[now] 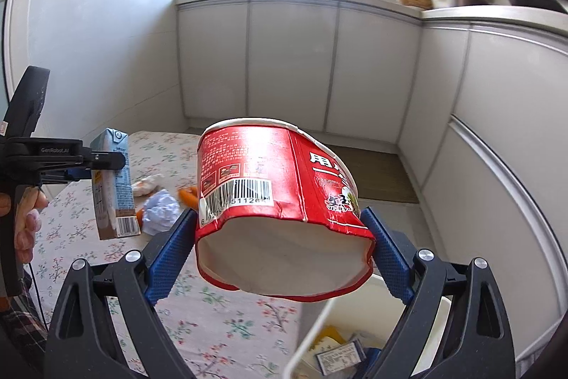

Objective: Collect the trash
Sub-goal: 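Carry the red noodle cup over the bin and open the right gripper, then lower the milk carton over the bin and open the left gripper, then move both open grippers back over the table toward the tissue and foil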

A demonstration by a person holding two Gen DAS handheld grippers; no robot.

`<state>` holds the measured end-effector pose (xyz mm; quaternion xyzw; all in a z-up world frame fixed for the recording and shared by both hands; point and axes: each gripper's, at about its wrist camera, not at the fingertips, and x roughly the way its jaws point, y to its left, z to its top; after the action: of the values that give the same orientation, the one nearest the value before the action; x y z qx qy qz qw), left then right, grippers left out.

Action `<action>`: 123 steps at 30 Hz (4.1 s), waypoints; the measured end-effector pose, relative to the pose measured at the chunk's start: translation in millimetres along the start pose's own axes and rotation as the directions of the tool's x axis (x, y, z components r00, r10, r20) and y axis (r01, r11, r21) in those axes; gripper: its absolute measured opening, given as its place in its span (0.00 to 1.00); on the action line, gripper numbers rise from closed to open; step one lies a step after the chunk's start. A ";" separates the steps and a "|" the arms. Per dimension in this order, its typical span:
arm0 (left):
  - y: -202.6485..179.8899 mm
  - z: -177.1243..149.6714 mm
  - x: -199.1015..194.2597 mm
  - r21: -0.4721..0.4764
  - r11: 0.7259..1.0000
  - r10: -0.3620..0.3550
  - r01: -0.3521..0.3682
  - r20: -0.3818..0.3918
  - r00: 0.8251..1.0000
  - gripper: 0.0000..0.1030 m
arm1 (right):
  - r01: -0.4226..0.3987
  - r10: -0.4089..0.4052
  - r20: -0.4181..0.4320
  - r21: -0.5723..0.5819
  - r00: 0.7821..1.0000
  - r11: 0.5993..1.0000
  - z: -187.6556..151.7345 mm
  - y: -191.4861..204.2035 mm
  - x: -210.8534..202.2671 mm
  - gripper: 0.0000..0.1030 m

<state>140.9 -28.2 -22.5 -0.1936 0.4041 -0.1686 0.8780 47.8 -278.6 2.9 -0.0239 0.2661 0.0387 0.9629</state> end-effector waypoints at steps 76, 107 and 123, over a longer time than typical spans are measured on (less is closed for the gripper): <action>-301.1 -97.6 161.1 0.374 0.896 -0.113 0.240 -0.329 0.938 0.55 | 0.516 -0.400 -0.327 0.509 0.856 0.689 -109.5 -245.1 -79.1 0.89; -243.2 -85.9 148.4 0.390 0.920 0.104 -0.022 -0.191 0.976 0.85 | 0.525 -0.422 -0.322 0.394 0.848 0.755 -86.9 -199.6 -30.6 0.93; -140.6 -46.0 130.8 0.264 0.944 0.240 -0.197 -0.142 0.960 0.85 | 0.458 -0.402 -0.234 0.293 0.885 0.839 -42.6 -126.6 25.1 0.93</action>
<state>166.3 -218.8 -67.4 -0.0211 0.4734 -0.1352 0.8702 58.6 -406.0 -43.2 0.0803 0.3343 -0.2275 0.9111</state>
